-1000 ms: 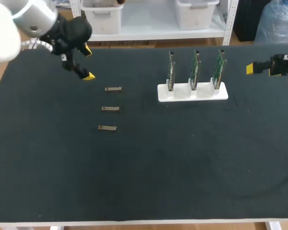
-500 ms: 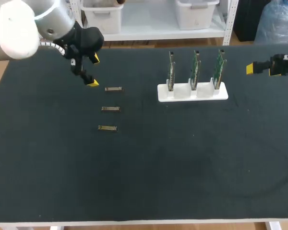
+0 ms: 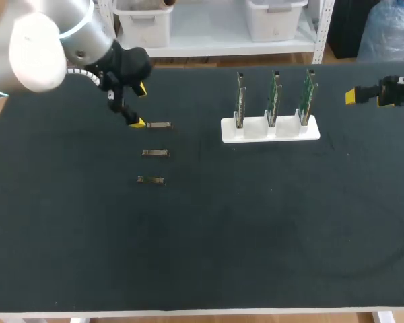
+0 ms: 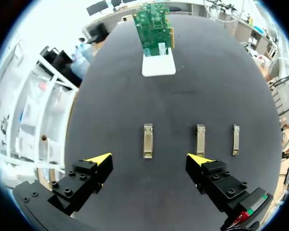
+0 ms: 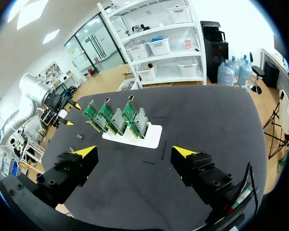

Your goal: Pick up the optical module with the left hand, and insert it into the network port with the right hand.

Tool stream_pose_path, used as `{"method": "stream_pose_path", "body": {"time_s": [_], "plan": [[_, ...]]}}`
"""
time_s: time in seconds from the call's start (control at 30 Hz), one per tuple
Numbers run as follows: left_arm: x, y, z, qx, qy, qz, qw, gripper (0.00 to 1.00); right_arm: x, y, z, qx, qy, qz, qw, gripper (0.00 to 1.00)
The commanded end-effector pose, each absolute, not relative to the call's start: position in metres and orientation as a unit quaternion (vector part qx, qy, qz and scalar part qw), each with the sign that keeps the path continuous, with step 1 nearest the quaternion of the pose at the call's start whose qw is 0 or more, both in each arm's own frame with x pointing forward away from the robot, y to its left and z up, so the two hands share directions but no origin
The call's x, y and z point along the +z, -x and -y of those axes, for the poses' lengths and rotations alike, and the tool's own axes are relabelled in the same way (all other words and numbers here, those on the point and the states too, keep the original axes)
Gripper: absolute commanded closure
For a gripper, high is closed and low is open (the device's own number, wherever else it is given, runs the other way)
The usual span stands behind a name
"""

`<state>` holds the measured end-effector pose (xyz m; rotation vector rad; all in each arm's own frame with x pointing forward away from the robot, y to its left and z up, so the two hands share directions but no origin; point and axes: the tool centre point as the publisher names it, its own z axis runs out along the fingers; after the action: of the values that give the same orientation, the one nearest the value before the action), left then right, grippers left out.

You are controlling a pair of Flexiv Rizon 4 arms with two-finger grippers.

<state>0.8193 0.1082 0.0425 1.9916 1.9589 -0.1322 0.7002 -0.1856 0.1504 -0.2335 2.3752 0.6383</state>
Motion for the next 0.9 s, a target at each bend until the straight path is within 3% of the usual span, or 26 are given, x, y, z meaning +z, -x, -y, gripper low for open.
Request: {"method": "stream_pose_path", "body": {"time_s": [0.03, 0.9], "plan": [[0.042, -0.817, -0.1, -0.023, -0.702, -0.691, 0.17, 0.0, 0.151, -0.699, 0.185, 0.242, 0.088, -0.908, 0.33, 0.0], [0.007, -0.817, -0.096, 0.013, -0.686, -0.719, 0.111, 0.0, 0.151, -0.699, 0.185, 0.242, 0.088, -0.908, 0.33, 0.0]]}}
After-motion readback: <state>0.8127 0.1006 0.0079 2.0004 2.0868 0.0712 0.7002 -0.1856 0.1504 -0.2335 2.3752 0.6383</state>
